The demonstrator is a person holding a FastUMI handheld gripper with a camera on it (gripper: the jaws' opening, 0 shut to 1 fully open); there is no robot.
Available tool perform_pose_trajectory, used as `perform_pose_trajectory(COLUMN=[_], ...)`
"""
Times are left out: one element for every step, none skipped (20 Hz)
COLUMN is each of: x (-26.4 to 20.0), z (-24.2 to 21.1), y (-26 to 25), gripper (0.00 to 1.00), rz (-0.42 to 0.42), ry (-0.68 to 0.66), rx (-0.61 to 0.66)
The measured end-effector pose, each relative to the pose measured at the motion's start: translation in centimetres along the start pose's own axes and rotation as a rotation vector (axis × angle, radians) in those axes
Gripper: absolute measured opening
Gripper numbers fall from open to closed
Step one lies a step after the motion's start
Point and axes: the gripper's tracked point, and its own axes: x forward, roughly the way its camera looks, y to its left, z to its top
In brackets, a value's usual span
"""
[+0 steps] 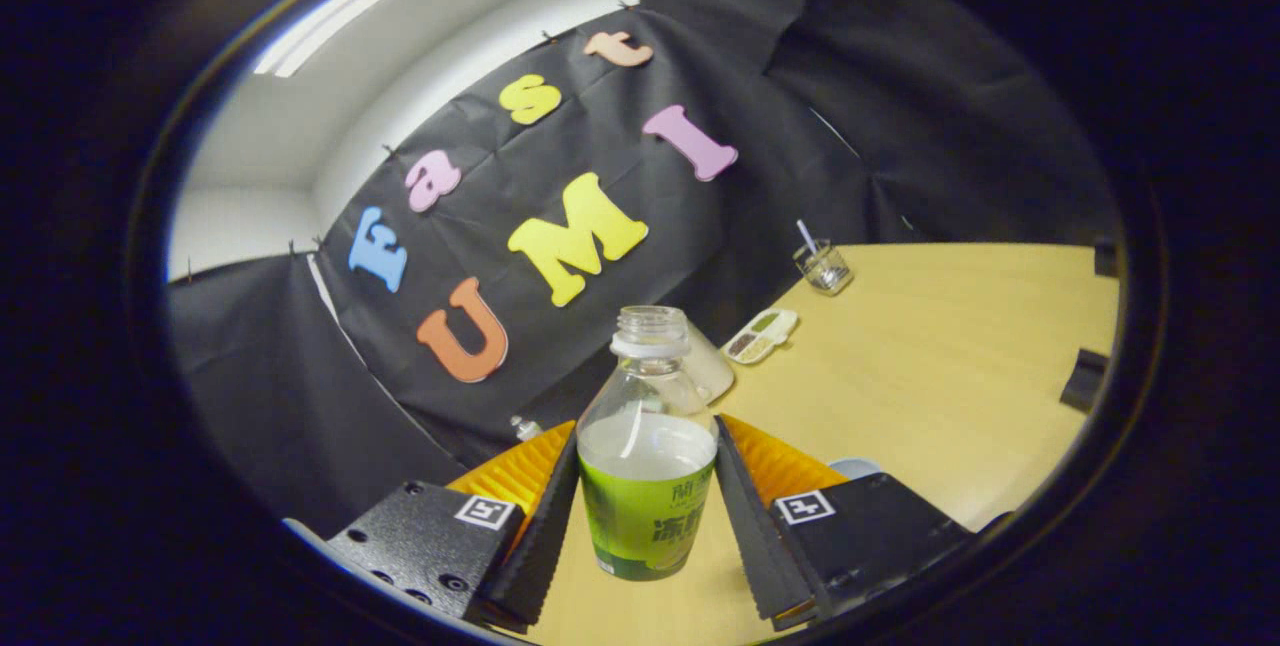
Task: Take the bottle from table, then pour the juice into the cup, finally place the bottle on the coaster
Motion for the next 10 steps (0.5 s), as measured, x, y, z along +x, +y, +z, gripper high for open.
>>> perform_pose_trajectory(x=[0.3, 0.2, 0.2, 0.4, 0.5, 0.8, 1.2, 1.5, 1.9, 2.2], z=[0.3, 0.5, 0.6, 0.7, 0.8, 0.9, 0.7, 0.7, 0.6, 0.5], y=[0.3, 0.6, 0.7, 0.8, 0.7, 0.6, 0.4, 0.1, -0.2, -0.4], gripper=[0.8, 0.8, 0.8, 0.8, 0.8, 0.8, 0.8, 0.8, 0.8, 0.8], rz=[-0.005, -0.008, -0.018, -0.035, -0.058, -0.079, -0.107, -0.142, -0.175, -0.198], ry=[-0.02, -0.043, -0.059, -0.07, -0.078, -0.089, -0.088, -0.084, -0.079, -0.072], rx=[-0.061, -0.114, -0.177, -0.255, -0.329, -0.384, -0.441, -0.507, -0.565, -0.603])
